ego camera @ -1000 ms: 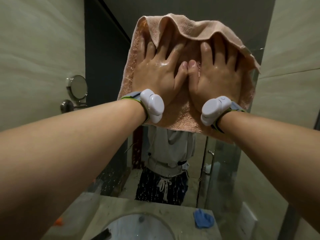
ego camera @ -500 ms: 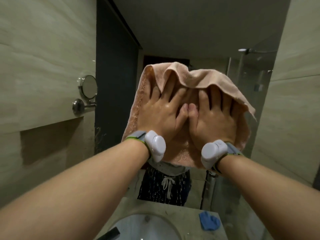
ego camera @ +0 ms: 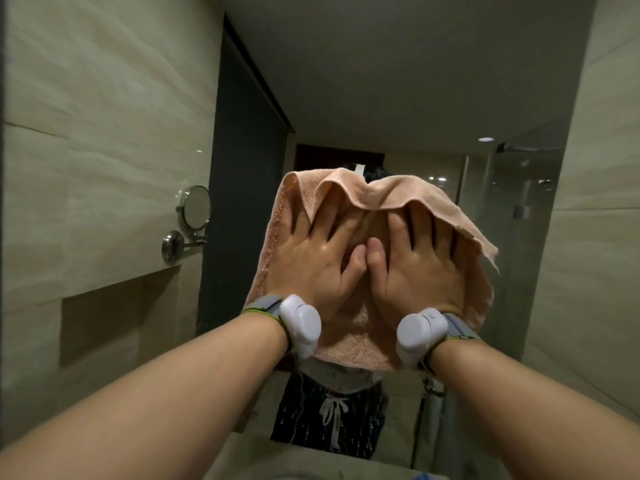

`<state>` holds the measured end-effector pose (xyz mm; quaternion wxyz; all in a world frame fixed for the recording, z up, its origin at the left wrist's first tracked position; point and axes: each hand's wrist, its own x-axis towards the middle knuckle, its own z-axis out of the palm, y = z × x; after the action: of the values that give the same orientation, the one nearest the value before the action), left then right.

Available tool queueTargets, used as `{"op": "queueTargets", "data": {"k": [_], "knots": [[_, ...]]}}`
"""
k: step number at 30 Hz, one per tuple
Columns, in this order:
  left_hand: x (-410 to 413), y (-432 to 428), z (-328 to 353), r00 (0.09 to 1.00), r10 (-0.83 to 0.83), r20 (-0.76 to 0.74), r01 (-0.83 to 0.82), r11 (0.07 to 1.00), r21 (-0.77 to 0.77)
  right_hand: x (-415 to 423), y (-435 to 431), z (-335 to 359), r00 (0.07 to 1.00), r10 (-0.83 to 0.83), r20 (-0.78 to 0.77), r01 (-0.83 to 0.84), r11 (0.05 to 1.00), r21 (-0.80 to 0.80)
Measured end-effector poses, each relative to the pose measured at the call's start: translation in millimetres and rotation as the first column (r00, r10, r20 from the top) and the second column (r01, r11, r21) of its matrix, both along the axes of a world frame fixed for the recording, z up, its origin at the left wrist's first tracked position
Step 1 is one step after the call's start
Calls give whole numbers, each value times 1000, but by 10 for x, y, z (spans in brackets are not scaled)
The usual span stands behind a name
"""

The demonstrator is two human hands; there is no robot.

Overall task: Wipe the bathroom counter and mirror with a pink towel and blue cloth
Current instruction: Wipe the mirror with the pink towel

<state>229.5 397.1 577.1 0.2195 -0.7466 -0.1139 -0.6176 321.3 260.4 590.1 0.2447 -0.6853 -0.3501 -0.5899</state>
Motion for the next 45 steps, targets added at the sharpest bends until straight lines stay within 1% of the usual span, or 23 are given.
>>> {"op": "queueTargets", "data": {"k": [3,8,13,19,23,26,30,35,41,45], "knots": [[-59,78,144,1000,1,-1,-1,1000,22,-46,72,98,1000,12,-2,-12,1000,21],[-272,281,489,1000,4,-20,-4,1000,2,-227,301,419,1000,18,20,-19,998,52],[-549,590,848,999,1,-39,-2,1000,-3,-451,685,702,998,53,25,-56,990,132],[-696,786,1041,999,18,-37,-20,999,-34,-555,885,921,995,40,91,-51,992,114],[-737,844,1121,999,34,-36,-35,999,-32,-595,962,961,993,52,104,-67,988,141],[-733,830,1084,999,41,-27,-42,998,-36,-600,966,930,993,54,106,-69,986,151],[-754,819,1002,999,30,-11,-31,995,-94,-644,989,871,995,62,82,-73,987,141],[-789,849,820,1000,24,18,-22,996,-83,-659,1019,722,993,33,111,-47,992,119],[-868,946,520,1000,24,-5,-25,996,-80,-739,1100,451,991,-23,134,10,995,95],[-925,1012,271,998,53,-41,-56,994,-89,-782,1153,230,987,-21,161,11,998,66]]}}
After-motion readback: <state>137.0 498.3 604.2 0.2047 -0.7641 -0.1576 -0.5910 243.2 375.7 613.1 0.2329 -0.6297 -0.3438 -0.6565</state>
